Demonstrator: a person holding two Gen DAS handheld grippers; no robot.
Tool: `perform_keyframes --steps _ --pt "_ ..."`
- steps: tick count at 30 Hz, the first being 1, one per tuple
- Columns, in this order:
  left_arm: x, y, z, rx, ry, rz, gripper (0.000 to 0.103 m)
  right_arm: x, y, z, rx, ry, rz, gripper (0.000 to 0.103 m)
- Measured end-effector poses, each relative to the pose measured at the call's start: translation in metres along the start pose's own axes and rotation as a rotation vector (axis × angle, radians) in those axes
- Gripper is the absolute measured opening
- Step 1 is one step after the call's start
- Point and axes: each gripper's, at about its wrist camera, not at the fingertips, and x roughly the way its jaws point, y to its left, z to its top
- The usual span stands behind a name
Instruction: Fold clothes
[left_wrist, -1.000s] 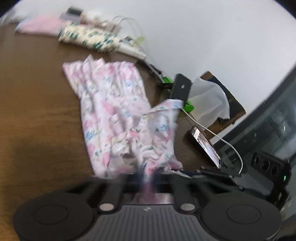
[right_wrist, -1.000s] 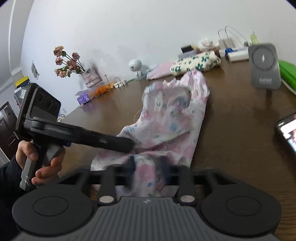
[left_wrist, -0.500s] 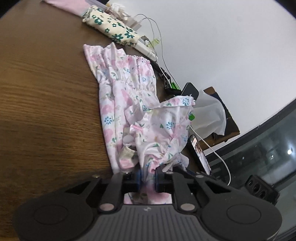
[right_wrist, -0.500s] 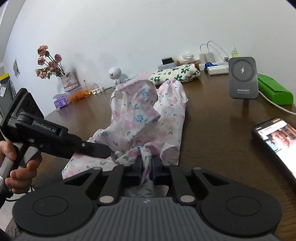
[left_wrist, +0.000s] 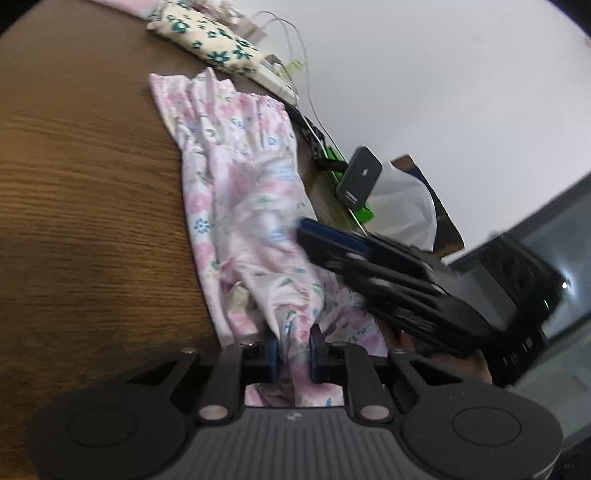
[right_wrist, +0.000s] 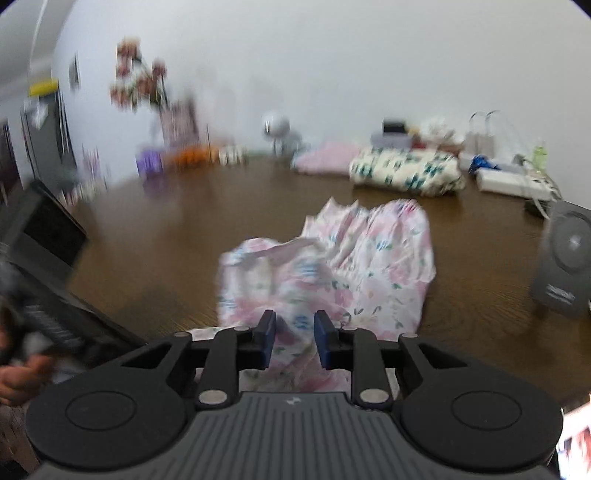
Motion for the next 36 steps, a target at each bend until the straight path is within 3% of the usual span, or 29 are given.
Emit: perform_keyframes --steps 4,7,8,10,12,14,15,18,21,24,30,31,34,36 --pt "-0.016 -0.002 0.003 0.026 -0.034 0.020 0.019 0.018 0.002 -0.002 -0.033 0.072 -0.087 0.024" --pt "-0.043 -0.010 0.007 0.079 -0.120 -0.006 0.048 0.012 0.003 -0.007 -0.010 0.064 -0.100 0.024" --pt "-0.046 -0.012 0.011 0.092 -0.137 -0.003 0.052 0.007 0.001 -0.008 0.001 0.060 -0.105 0.024" --pt "-0.040 -0.015 0.024 0.108 -0.143 0.026 0.049 -0.008 -0.003 -0.008 0.041 0.026 -0.110 0.027" --pt "-0.023 -0.017 0.041 0.110 -0.118 0.077 0.039 -0.029 -0.011 -0.008 0.098 -0.034 -0.102 0.032" --pt "-0.005 -0.016 0.050 0.121 -0.073 0.105 0.014 -0.050 -0.020 -0.013 0.132 -0.094 -0.052 0.032" --pt "0.003 -0.016 0.052 0.125 -0.053 0.126 0.012 -0.059 -0.023 -0.017 0.138 -0.118 -0.020 0.032" --pt "0.018 -0.020 0.045 0.193 -0.029 0.157 0.012 -0.070 -0.018 -0.025 0.108 -0.108 0.052 0.032" --pt "0.015 -0.010 0.043 0.157 -0.043 0.128 0.013 -0.053 -0.004 -0.027 0.053 -0.052 0.035 0.032" --pt "-0.013 -0.006 0.043 0.145 -0.081 0.110 0.031 -0.030 0.005 -0.028 0.018 -0.013 0.042 0.032" --pt "-0.089 -0.037 0.003 0.386 -0.158 0.096 0.049 -0.019 0.014 -0.037 0.010 0.002 0.052 0.032" --pt "-0.097 -0.043 -0.008 0.433 -0.168 0.105 0.057 -0.021 0.016 -0.039 0.015 -0.001 0.065 0.032" --pt "-0.106 -0.072 -0.052 0.631 -0.195 0.221 0.069 -0.024 0.022 -0.044 0.022 -0.010 0.101 0.032" --pt "-0.105 -0.088 -0.082 0.796 -0.184 0.286 0.070 -0.026 0.030 -0.045 0.012 -0.006 0.119 0.032"
